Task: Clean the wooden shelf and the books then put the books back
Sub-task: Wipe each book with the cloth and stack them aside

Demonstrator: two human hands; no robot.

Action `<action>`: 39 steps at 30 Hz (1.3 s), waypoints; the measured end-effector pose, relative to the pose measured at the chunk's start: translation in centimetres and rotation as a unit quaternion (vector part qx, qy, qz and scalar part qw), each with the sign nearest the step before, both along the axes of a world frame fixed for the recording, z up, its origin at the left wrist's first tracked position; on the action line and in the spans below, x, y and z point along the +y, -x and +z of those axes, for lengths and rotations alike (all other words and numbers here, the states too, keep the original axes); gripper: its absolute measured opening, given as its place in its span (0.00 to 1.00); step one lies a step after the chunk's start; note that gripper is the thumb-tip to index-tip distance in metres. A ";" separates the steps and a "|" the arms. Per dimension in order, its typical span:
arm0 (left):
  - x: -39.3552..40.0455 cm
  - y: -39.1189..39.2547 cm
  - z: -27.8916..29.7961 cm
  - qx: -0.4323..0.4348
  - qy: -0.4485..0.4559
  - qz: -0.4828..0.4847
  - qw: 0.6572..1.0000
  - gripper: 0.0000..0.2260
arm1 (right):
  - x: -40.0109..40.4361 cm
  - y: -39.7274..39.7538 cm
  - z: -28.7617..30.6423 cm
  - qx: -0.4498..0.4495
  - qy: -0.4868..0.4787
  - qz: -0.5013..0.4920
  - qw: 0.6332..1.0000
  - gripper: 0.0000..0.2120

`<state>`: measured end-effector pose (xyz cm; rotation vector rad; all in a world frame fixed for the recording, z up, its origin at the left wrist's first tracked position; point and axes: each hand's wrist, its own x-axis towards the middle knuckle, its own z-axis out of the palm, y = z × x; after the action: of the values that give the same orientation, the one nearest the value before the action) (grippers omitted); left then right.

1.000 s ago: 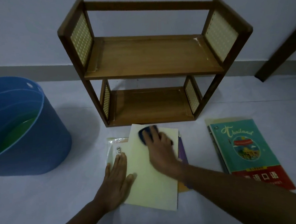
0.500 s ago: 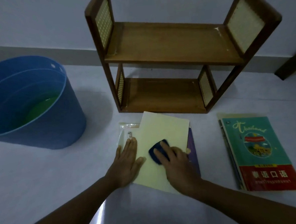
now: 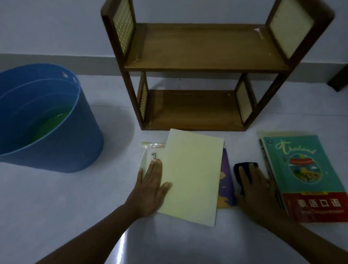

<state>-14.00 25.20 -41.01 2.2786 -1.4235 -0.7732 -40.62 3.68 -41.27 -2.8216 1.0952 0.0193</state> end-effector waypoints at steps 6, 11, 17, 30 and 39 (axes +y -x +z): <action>0.0 0.0 0.0 0.016 0.006 0.008 1.000 0.35 | 5.9 -1.6 0.1 -0.064 0.033 0.307 0.949 0.39; 0.3 -1.0 0.1 0.067 0.033 0.020 0.997 0.38 | 3.3 -1.4 -0.7 -0.051 0.071 0.432 0.898 0.24; 0.2 -1.3 1.8 0.103 0.021 0.095 0.990 0.29 | 2.7 -1.7 1.4 -0.163 0.047 0.420 0.892 0.18; -5.3 -1.1 12.4 0.138 0.297 0.212 0.921 0.13 | -0.3 -9.1 19.5 -0.482 -0.285 0.075 0.825 0.15; -5.4 0.6 12.2 0.207 0.228 0.208 0.929 0.07 | -0.6 -6.7 15.0 -0.443 -0.339 -0.010 0.830 0.12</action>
<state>-14.62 19.81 -28.79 1.8226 -0.7850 -0.6493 -33.92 3.10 -26.32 -1.8010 0.6737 -0.6820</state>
